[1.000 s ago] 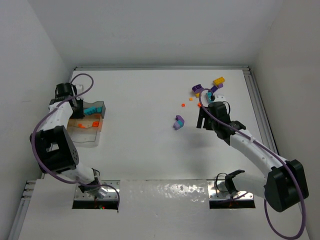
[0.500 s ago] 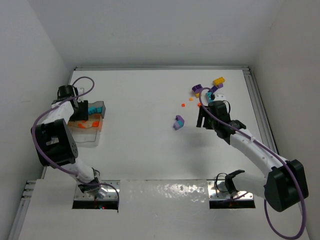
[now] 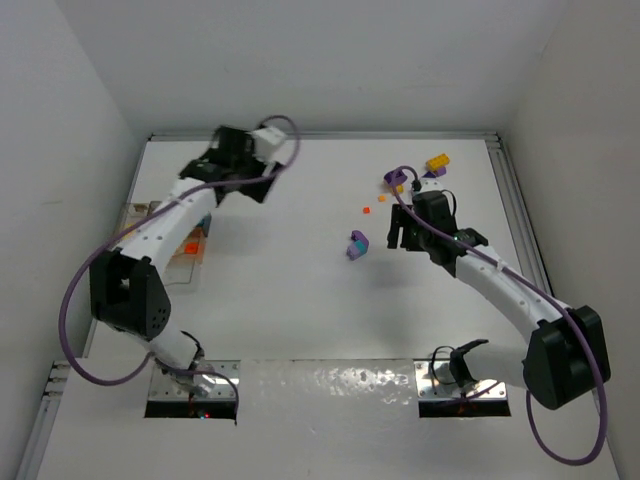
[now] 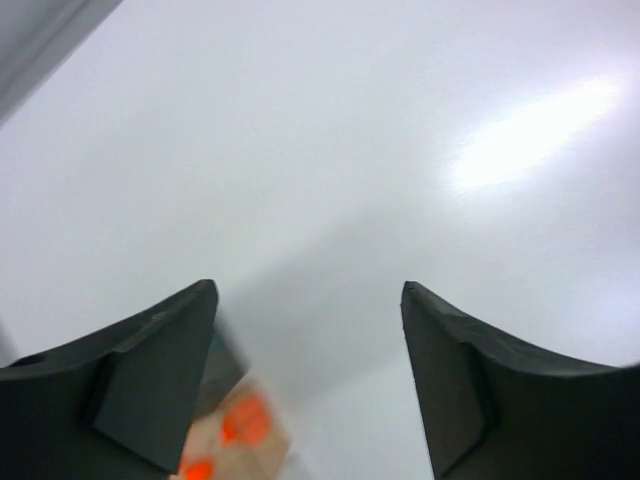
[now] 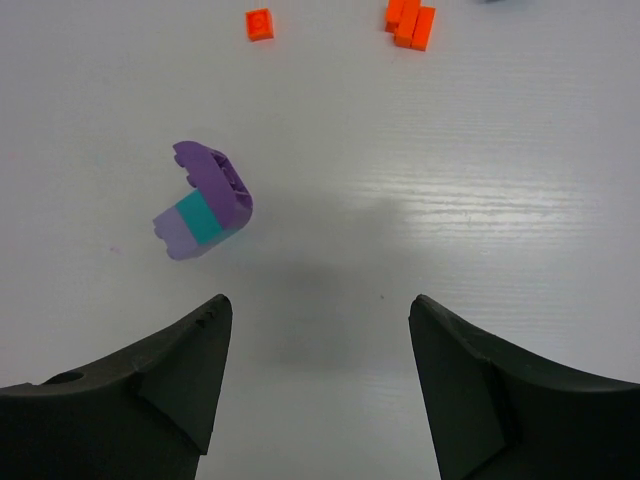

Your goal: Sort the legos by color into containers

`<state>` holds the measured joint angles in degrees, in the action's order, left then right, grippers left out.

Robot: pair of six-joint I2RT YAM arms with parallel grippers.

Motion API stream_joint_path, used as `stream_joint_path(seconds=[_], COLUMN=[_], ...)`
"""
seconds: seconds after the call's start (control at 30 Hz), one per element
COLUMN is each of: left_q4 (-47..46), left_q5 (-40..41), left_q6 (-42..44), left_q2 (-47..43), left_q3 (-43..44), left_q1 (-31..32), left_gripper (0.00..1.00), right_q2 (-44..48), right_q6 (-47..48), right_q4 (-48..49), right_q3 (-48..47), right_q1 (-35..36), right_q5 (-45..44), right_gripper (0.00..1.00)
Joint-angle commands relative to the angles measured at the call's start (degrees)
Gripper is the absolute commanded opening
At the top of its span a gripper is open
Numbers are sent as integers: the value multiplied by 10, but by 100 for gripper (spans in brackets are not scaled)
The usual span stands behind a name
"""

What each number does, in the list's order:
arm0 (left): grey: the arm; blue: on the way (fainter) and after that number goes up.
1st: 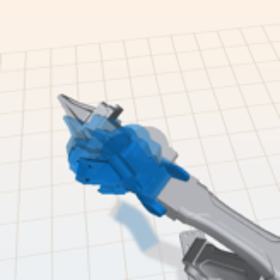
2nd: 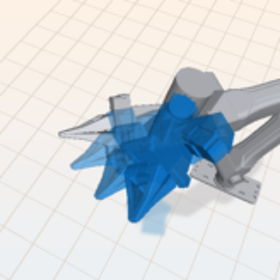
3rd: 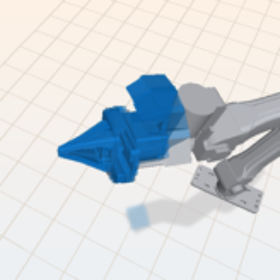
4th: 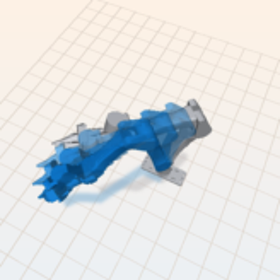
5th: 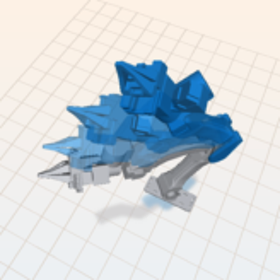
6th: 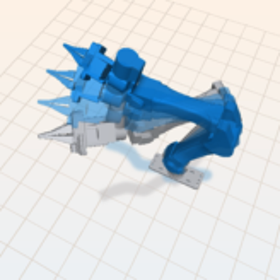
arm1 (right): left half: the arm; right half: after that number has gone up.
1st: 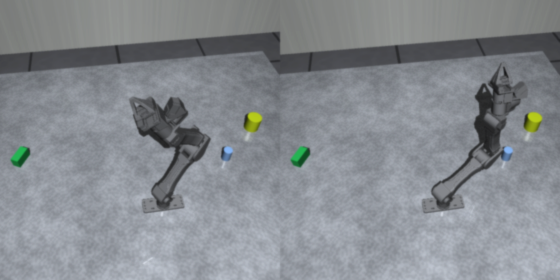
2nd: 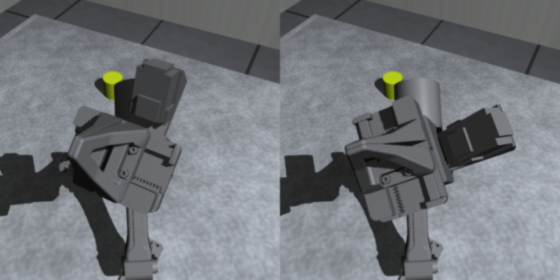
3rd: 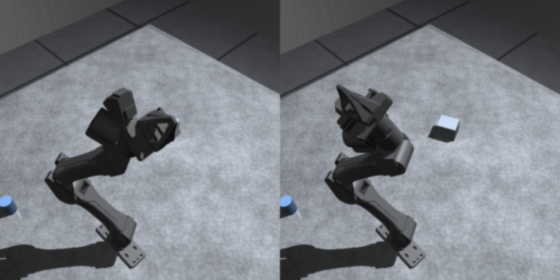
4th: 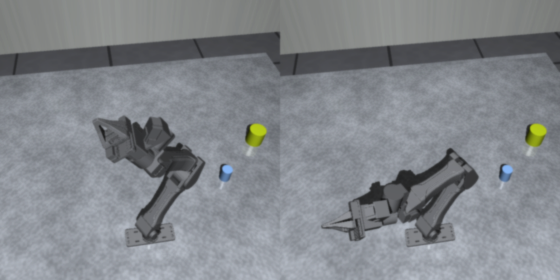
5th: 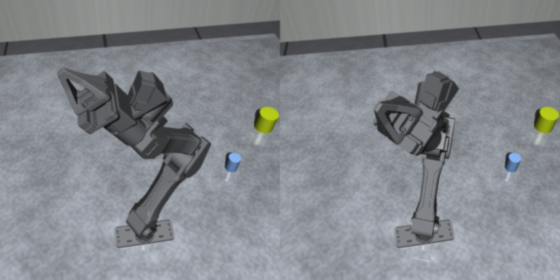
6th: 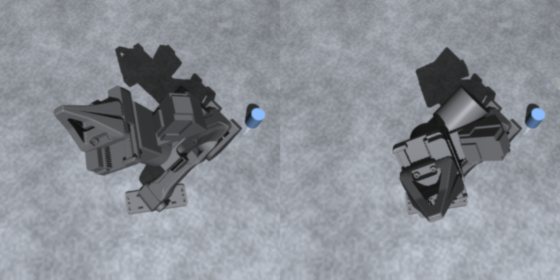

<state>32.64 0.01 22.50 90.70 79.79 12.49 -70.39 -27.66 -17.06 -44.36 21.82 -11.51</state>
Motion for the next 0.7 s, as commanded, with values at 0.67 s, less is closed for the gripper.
stream_joint_path(seconds=[0.67], left_q4=[-134], left_q5=[-94], left_q6=[-50], left_q2=[269], left_q3=[70], left_q1=[320], left_gripper=[99], right_q2=[70], right_q6=[-25], right_q4=[-46], right_q3=[24], right_q1=[-3], right_q5=[-53], right_gripper=[74])
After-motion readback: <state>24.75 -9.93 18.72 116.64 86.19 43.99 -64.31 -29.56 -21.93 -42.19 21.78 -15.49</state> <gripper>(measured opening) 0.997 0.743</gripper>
